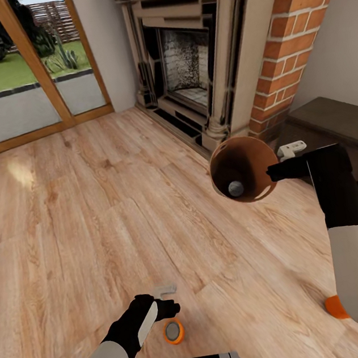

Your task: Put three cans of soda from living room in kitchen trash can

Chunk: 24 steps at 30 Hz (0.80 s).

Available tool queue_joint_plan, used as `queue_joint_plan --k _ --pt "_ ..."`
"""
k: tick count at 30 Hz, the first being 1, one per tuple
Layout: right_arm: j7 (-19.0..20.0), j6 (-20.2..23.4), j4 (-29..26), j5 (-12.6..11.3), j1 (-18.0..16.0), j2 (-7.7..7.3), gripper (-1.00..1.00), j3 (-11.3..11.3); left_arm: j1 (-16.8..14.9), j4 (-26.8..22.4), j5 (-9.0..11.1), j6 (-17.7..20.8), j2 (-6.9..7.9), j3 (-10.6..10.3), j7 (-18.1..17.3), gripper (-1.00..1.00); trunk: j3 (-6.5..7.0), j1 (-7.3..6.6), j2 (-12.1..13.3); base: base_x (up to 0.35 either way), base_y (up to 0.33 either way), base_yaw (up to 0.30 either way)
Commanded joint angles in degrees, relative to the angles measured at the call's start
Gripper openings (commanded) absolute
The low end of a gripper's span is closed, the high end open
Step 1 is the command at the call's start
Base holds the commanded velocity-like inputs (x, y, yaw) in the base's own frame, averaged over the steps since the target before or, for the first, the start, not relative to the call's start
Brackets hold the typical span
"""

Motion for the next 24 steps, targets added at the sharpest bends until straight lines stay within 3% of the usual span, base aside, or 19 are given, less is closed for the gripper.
queue_joint_plan --k 1,20,24 --pt "0.19 0.20 -0.04 -1.17 -0.03 -0.01 -1.00 -0.01 0.00 0.01 0.00 0.00 0.00 0.00 0.02 1.00 -0.22 0.01 -0.02 0.000 0.000 0.000" --pt "0.09 0.20 -0.04 -0.92 -0.12 0.02 -1.00 0.19 0.00 0.05 -0.01 0.18 0.00 -0.07 0.02 1.00 -4.43 0.50 -0.28 0.000 0.000 0.000" --pt "0.09 0.20 -0.04 -1.01 -0.12 0.02 -1.00 0.18 0.00 0.05 -0.01 0.18 -0.03 -0.08 0.02 1.00 -4.43 0.50 -0.28 0.000 0.000 0.000"
